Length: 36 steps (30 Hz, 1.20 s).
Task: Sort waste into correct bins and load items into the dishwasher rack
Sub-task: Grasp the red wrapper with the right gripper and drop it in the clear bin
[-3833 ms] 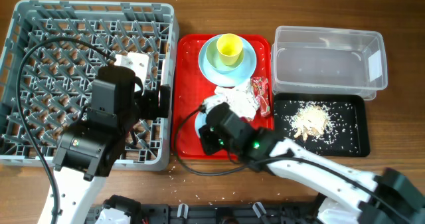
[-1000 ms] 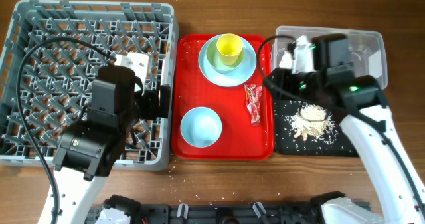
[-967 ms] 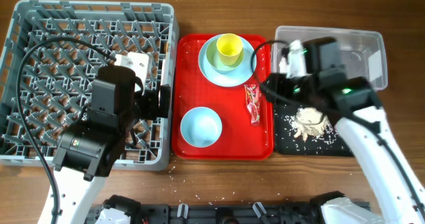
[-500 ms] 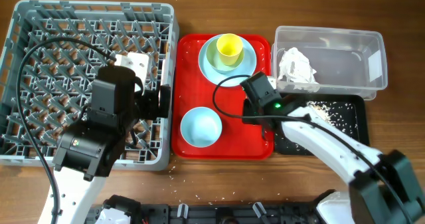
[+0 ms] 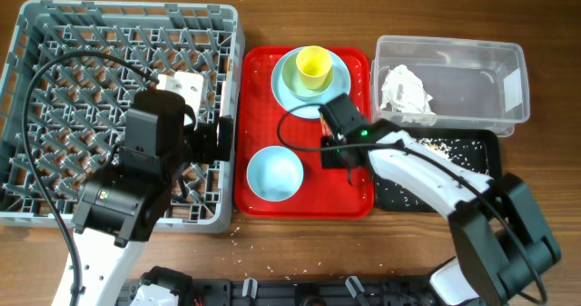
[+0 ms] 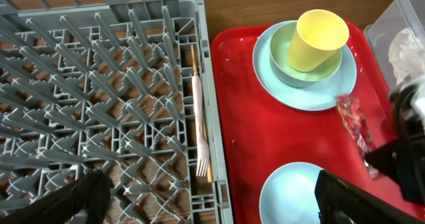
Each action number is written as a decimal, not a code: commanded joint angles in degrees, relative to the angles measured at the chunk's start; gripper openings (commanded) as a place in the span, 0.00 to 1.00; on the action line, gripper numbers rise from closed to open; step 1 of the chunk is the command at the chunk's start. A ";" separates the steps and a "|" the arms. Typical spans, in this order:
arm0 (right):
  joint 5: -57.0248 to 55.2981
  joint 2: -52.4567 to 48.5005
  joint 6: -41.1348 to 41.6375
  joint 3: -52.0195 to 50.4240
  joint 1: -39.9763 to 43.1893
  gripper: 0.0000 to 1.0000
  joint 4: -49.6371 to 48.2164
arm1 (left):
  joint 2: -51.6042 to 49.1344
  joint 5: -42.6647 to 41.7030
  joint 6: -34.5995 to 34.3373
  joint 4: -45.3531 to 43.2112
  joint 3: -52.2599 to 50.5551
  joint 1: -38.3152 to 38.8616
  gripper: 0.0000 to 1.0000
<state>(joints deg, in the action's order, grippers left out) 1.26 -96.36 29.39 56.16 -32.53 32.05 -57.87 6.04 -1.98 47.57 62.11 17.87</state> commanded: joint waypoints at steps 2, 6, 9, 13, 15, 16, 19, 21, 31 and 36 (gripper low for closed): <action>-5.66 11.96 -3.69 9.68 0.33 0.04 1.36 | 0.04 -0.68 0.26 -0.13 0.37 -0.09 1.00; -23.37 13.97 -4.96 9.33 7.50 0.04 1.97 | 0.04 -0.68 0.26 -0.11 0.37 -0.09 1.00; -22.80 11.50 -7.13 9.29 16.04 0.04 0.04 | 0.04 -0.68 0.26 -0.13 0.37 -0.09 1.00; -16.72 5.18 -10.34 9.27 24.76 0.06 -3.34 | 0.04 -0.68 0.26 -0.13 0.37 -0.09 1.00; -16.13 4.09 -11.43 9.29 26.91 0.43 -4.22 | 0.04 -0.68 0.26 -0.13 0.37 -0.09 1.00; -16.09 4.28 -11.43 9.29 27.28 0.66 -4.13 | 0.04 -0.68 0.26 -0.13 0.37 -0.09 1.00; -16.09 6.91 -12.04 9.46 27.36 0.94 -1.70 | 0.04 -0.68 0.26 -0.11 0.37 -0.09 1.00; -16.09 10.36 -12.04 9.46 27.36 0.97 -0.33 | 0.04 -0.68 0.26 -0.13 0.37 -0.09 1.00; 10.67 31.56 -11.32 9.44 27.36 0.94 15.67 | 0.04 -0.68 0.26 -0.13 0.37 -0.09 1.00; 10.67 33.00 -11.63 9.42 27.36 0.92 21.88 | 0.04 -0.68 0.26 -0.13 0.37 -0.09 1.00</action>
<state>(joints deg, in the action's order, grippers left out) 10.44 -64.14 18.09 65.34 -5.30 52.38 -57.87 6.04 -1.98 47.59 62.11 17.87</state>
